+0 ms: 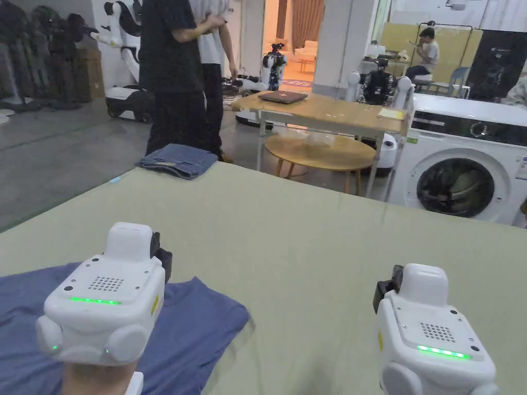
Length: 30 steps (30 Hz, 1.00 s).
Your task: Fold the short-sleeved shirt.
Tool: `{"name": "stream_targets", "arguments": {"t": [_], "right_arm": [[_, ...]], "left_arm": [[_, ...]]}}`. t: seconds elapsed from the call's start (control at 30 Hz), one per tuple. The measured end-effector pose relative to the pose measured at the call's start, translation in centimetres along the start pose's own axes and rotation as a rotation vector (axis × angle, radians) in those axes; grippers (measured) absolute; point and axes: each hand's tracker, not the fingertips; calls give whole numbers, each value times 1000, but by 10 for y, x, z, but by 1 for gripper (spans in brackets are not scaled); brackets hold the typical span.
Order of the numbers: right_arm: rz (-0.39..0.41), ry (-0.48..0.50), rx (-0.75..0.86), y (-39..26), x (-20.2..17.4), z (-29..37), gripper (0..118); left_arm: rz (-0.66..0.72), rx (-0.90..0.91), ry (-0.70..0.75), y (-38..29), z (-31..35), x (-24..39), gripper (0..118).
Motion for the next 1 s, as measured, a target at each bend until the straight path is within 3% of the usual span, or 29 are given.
{"name": "stream_targets", "arguments": {"t": [0.2,0.3,0.43,0.5,0.57,0.6,0.7,0.83,0.9,1.0], "right_arm": [[37,113,-36,-8,-50,-11,0],[56,148,-61,-15,-64,-15,0],[79,174,-84,-27,-74,-19,0],[89,179,-103,-32,-75,-21,0],[91,180,-124,-38,-73,-24,0],[93,180,-132,-40,-72,-25,0],[99,168,-159,-47,-65,-28,0],[100,143,-183,-51,-53,-24,0],[98,131,-196,-53,-46,-23,0],[94,100,-214,-60,-34,-26,0]], "left_arm": [[44,-187,64,-20,-13,-75,0],[88,-359,20,-34,-25,-103,0],[145,-601,-76,-59,-52,-126,16],[178,-685,-110,-71,-68,-133,45],[148,-753,-95,-82,-86,-132,84],[155,-759,-118,-87,-94,-133,91],[192,-778,-145,-100,-120,-134,92],[160,-985,-98,-121,-137,-110,92],[78,-1012,-82,-139,-143,-99,92],[-67,-906,-49,-138,-137,-80,92]]}}
